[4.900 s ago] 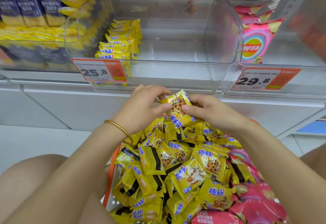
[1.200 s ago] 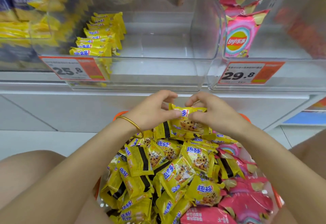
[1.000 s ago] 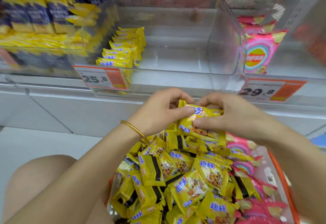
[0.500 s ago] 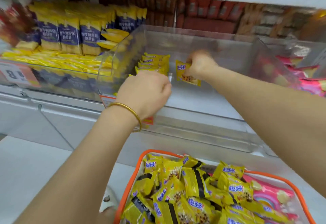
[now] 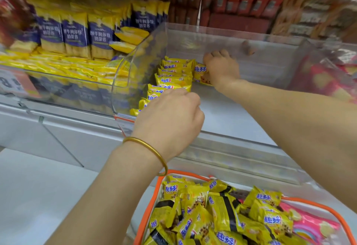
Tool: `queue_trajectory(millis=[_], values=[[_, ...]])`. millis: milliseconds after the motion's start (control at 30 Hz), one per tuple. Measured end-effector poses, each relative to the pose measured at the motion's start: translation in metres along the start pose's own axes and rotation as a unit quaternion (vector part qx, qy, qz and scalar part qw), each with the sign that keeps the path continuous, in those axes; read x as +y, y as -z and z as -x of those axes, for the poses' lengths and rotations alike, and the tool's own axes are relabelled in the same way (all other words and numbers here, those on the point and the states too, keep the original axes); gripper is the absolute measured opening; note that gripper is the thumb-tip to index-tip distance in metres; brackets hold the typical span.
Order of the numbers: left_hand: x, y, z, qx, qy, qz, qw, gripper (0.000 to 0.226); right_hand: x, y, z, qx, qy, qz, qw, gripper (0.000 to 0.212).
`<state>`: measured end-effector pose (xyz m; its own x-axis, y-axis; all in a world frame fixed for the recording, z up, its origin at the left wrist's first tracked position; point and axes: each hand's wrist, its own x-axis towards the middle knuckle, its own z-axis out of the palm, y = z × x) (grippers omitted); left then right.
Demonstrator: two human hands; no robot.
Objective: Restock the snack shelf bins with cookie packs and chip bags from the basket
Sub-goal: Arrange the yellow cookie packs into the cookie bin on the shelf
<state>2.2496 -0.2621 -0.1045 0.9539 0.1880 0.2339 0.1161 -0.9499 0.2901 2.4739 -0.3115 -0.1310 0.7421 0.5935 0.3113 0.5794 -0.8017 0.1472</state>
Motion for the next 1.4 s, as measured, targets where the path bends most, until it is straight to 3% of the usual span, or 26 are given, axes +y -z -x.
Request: queue_trajectory(millis=[100,200,267,367,433,500,633,767,933,1033,1133,1233,1367,1400], values=[[-0.002,0.0,0.001,0.068,-0.004,0.049,0.996,0.047,0.003,0.013,0.004,-0.014,-0.007,0.007,1.0,0.044],[-0.005,0.002,0.006,0.184,-0.071,0.059,0.979,0.034,0.004,0.044,0.02,-0.007,-0.01,-0.046,0.999,0.039],[0.0,0.006,0.014,0.26,-0.126,0.045,0.956,0.026,0.005,0.076,0.046,0.025,0.001,-0.112,0.993,0.033],[0.02,0.01,0.039,0.296,-0.16,0.064,0.94,0.018,0.01,0.132,0.124,0.099,0.036,-0.219,0.97,0.023],[0.032,0.003,0.064,0.262,-0.161,0.093,0.947,0.018,0.014,0.153,0.191,0.098,0.065,-0.296,0.948,0.016],[0.041,-0.009,0.088,0.192,-0.146,0.107,0.965,0.021,0.021,0.138,0.244,0.001,0.059,-0.327,0.943,0.012],[0.055,-0.034,0.108,0.018,-0.115,0.085,0.99,0.035,0.03,0.049,0.296,-0.286,0.023,-0.196,0.938,0.018],[0.062,-0.057,0.101,-0.064,-0.114,0.062,0.989,0.035,0.037,-0.011,0.316,-0.396,-0.013,-0.112,0.911,0.046],[0.062,-0.075,0.097,-0.089,-0.099,0.048,0.99,0.029,0.041,-0.027,0.324,-0.352,-0.006,-0.097,0.931,0.019],[0.062,-0.081,0.094,-0.121,-0.086,0.073,0.986,0.02,0.062,-0.004,0.314,-0.308,-0.026,-0.139,0.941,0.03],[0.067,-0.086,0.094,-0.193,-0.083,0.123,0.97,0.031,0.08,0.025,0.307,-0.29,-0.046,-0.2,0.935,0.028],[0.075,-0.087,0.097,-0.255,-0.043,0.223,0.94,0.047,0.081,0.052,0.306,-0.278,-0.059,-0.317,0.905,0.022],[0.079,-0.062,0.087,-0.237,-0.018,0.349,0.906,0.032,0.067,0.085,0.307,-0.264,-0.075,-0.499,0.822,0.014],[0.078,-0.048,0.081,-0.226,-0.025,0.363,0.904,0.033,0.063,0.095,0.304,-0.256,-0.051,-0.516,0.816,0.023]])
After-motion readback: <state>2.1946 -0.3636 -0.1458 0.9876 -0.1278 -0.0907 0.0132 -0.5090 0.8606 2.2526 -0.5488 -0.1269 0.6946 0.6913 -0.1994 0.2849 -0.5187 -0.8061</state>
